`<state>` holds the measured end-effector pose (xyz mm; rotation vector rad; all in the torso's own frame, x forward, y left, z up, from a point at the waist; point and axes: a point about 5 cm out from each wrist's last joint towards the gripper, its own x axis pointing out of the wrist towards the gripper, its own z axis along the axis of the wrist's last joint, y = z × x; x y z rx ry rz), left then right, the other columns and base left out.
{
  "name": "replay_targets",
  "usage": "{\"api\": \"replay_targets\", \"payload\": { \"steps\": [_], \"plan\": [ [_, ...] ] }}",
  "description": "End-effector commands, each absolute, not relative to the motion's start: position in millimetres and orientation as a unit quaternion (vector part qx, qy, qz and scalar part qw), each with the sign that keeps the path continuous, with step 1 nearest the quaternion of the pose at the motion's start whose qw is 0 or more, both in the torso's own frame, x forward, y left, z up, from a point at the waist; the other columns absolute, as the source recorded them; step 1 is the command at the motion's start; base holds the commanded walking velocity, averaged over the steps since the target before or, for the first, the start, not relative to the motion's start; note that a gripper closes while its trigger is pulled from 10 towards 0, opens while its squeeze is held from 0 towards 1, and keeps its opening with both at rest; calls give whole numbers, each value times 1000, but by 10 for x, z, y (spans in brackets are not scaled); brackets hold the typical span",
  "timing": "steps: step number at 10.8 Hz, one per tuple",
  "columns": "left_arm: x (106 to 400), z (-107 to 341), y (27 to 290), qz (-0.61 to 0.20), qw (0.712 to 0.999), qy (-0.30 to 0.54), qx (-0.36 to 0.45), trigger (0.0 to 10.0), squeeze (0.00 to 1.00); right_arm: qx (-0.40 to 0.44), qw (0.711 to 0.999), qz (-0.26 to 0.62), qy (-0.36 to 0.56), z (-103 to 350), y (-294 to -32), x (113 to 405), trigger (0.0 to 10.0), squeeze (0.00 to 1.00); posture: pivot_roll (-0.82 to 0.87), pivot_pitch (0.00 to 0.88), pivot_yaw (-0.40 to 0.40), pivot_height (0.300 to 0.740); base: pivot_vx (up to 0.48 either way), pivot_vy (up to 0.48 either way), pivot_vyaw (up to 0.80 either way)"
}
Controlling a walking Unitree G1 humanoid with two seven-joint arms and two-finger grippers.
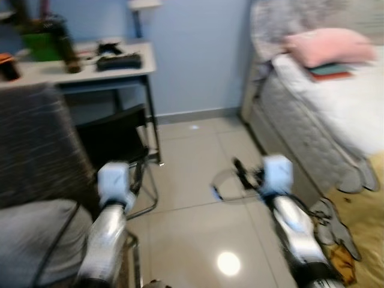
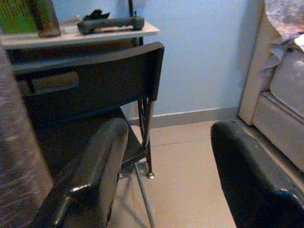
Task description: Clean up the room
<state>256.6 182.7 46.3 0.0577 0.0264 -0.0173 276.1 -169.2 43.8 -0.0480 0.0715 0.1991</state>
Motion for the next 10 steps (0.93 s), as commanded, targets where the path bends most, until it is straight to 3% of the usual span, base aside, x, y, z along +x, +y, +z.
{"api": "replay_targets", "payload": {
  "steps": [1, 2, 5, 8, 10],
  "plan": [
    [2545, 553, 1749, -38, 998, -15, 46, 10000, 0, -29, 994, 105, 29, 433, -1760, 2692, 10000, 322, -150, 0, 63, 740, 0, 0, 519],
    [2554, 540, 1749, -24, 999, -9, 42, 10000, 0, -41, 992, 98, 67, 278, -1857, 2617, 10000, 137, -140, 0, 65, 740, 0, 0, 0],
    [2693, 618, 1682, -35, 999, -13, 37, 10000, 0, -36, 993, 83, 73, 315, -1833, 2750, 10000, 267, -144, 0, 66, 740, 0, 0, 592],
    [2799, 623, 1664, -10, 1000, 4, -3, 10000, 0, -55, 992, 84, 72, 320, -1697, 2813, 10000, 110, -152, 0, 70, 740, 0, 0, 181],
    [2790, 571, 1650, -3, 999, 22, -26, 10000, 0, -47, 992, 94, 73, 305, -1676, 2783, 10000, 122, -157, 0, 70, 740, 0, 0, 0]
  ]
}}
